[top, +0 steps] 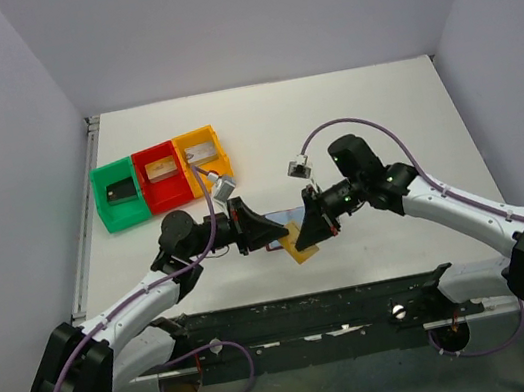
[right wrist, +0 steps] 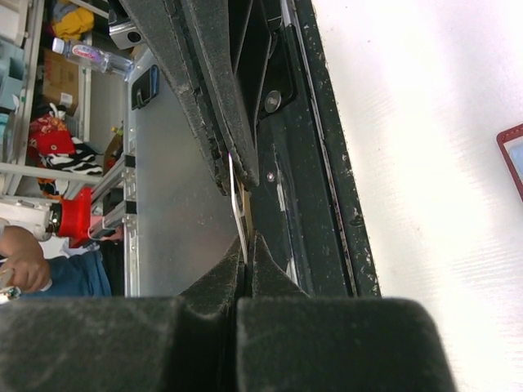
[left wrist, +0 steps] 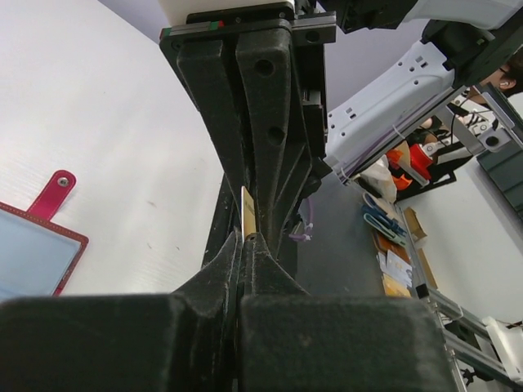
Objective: Take the credit cards out of the card holder
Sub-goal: Place the credit card at the center of the board.
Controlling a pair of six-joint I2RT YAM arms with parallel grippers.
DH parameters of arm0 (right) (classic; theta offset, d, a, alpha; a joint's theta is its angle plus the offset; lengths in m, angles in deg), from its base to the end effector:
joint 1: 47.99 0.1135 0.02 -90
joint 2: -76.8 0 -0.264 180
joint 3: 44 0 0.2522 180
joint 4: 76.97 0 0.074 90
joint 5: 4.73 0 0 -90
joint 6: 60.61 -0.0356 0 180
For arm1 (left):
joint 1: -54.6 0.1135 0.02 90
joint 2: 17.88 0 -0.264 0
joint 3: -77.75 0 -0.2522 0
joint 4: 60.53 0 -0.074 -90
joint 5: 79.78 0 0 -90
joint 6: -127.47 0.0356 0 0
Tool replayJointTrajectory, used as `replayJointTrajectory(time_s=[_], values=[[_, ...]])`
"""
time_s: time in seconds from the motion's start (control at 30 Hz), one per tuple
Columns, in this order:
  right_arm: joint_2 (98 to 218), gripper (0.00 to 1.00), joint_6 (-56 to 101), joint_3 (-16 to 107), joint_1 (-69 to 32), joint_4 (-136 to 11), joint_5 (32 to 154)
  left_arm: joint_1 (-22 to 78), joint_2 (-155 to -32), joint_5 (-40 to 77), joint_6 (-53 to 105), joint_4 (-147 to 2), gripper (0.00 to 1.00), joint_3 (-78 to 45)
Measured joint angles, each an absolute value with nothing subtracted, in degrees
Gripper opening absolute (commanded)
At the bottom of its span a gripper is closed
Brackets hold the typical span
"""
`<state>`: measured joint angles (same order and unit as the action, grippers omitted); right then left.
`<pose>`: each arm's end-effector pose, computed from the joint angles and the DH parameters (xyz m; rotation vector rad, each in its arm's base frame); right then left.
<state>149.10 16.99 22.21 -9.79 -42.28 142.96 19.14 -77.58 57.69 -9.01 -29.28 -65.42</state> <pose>0.1865 0.1850 0.2775 -1.0780 2.1104 1.5940 0.1609 -0.1468 0.2577 0.6365 1.6178 -1.6907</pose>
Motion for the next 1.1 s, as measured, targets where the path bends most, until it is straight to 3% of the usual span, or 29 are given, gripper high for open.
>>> replayJointTrajectory(time_s=[0.03,0.1,0.2,0.4,0.63,1.1], values=[[149.1,0.25,17.0,22.2,-9.8,-42.2,143.0,19.1,-77.6,57.8,-9.0,-29.3,0.0,-65.4],[149.1,0.43,17.3,22.2,-9.8,-42.1,142.7,19.1,-77.6,57.8,-9.1,-29.3,0.0,-65.4],[148.9,0.53,16.9,22.4,-9.7,-41.6,139.8,19.1,-77.4,57.2,-8.8,-30.1,0.0,-65.4],[142.7,0.54,12.8,22.4,-11.0,-40.0,123.7,21.9,-73.3,47.2,-8.9,-35.2,0.0,-65.8],[133.0,0.54,9.7,21.4,-11.7,-40.5,102.9,26.0,-72.1,24.8,-14.6,-39.4,0.0,-67.1],[130.1,0.52,3.8,10.3,-11.7,-44.1,97.8,24.8,-102.0,3.9,-21.9,-41.8,0.0,-47.2]])
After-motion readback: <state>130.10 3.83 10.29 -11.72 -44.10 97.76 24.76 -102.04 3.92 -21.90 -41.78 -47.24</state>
